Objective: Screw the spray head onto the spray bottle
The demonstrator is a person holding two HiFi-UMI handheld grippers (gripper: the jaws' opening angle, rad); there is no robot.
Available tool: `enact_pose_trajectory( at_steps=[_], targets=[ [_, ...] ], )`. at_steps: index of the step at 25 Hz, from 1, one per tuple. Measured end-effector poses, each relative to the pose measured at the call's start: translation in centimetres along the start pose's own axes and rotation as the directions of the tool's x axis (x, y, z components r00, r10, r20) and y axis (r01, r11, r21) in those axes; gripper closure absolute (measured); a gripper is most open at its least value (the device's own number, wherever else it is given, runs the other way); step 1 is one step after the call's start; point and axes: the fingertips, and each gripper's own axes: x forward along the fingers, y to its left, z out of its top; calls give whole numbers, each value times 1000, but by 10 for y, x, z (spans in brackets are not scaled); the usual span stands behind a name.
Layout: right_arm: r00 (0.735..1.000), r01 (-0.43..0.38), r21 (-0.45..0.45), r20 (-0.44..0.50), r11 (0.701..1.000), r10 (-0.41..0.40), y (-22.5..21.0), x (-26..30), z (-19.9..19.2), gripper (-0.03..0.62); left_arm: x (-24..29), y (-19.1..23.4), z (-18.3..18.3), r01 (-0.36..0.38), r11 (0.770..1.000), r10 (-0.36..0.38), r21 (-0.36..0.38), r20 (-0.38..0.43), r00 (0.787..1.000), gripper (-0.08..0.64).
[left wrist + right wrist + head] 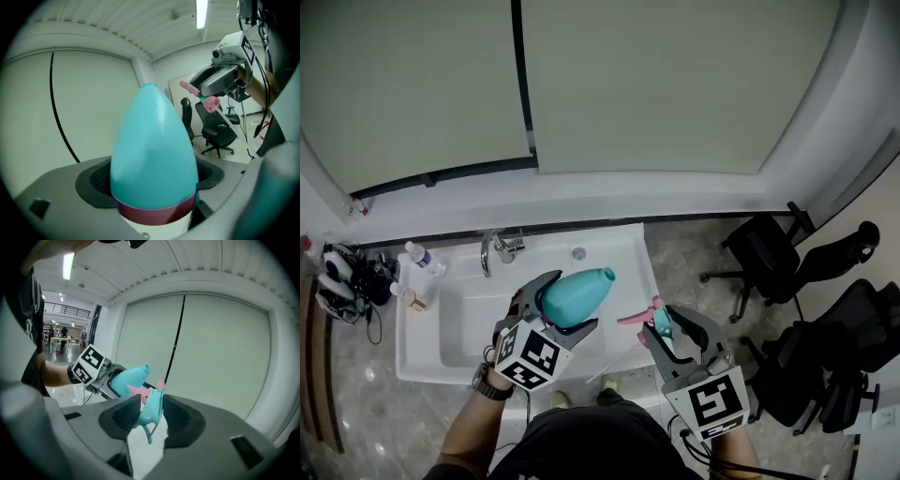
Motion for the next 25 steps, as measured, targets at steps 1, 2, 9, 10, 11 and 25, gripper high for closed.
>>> enact_pose_trajectory(
  at_steps=[1,2,9,10,11,25],
  targets=[
    [1000,5,-43,23,999,-4,-4,-2,10,439,-3,-1,3,-2,1000,3,-18,34,999,121],
    [999,10,-78,41,997,-7,-7,-5,20,439,-5,-2,5,-4,999,6,-32,59,998,121],
    [995,34,-256,98,966,-9,-11,-17,70,439,-16,-12,2,1,995,12,-103,133,991,121],
    [995,39,-274,103,961,-10,-11,-18,77,439,-17,-12,2,2,993,15,-118,147,989,121],
    [994,45,-287,112,957,-13,-12,-18,84,439,-19,-12,2,5,991,17,-134,162,987,121],
    [975,162,-380,203,911,-89,-27,-24,168,439,-36,-24,9,68,964,28,-256,355,935,121]
  ],
)
